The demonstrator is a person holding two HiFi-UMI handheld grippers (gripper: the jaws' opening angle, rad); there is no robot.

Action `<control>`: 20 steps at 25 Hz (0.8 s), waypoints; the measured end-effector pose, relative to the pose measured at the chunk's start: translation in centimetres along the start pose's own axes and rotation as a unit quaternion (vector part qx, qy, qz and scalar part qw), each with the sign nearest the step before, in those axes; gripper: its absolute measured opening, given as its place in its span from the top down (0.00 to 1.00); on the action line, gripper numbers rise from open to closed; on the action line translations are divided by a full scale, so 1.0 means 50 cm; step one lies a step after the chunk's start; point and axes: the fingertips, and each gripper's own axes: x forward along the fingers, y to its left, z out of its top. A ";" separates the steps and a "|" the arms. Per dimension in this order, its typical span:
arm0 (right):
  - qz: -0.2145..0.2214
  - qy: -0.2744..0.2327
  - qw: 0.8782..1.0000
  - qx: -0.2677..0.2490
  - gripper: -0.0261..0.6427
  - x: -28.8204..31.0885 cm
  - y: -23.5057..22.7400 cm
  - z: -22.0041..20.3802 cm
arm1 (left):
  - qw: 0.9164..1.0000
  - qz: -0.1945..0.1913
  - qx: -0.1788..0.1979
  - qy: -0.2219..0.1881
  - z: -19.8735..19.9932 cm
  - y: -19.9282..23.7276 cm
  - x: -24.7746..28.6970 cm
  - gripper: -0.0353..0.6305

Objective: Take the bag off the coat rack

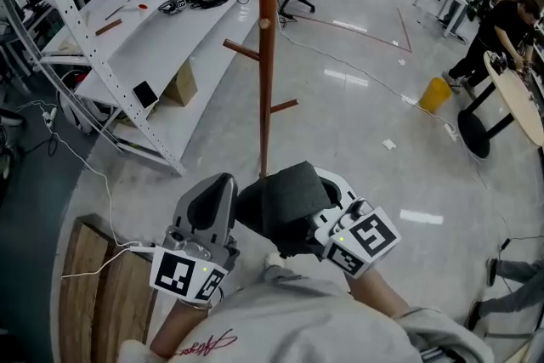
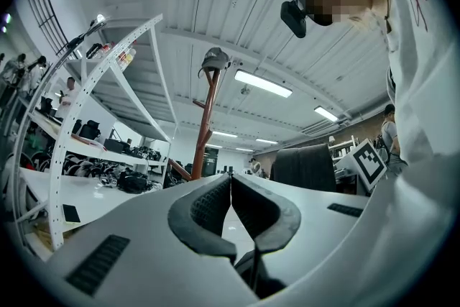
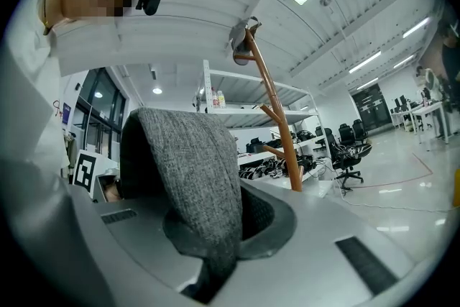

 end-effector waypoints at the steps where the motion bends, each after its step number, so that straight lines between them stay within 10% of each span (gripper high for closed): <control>1: -0.002 0.000 1.000 0.000 0.93 -0.006 0.011 -0.001 | 1.000 -0.001 -0.001 0.000 0.003 -0.004 -0.014 0.92; 20: -0.051 -0.019 0.998 0.004 0.93 -0.114 0.219 -0.036 | 0.999 -0.040 -0.005 0.006 0.035 -0.072 -0.257 0.92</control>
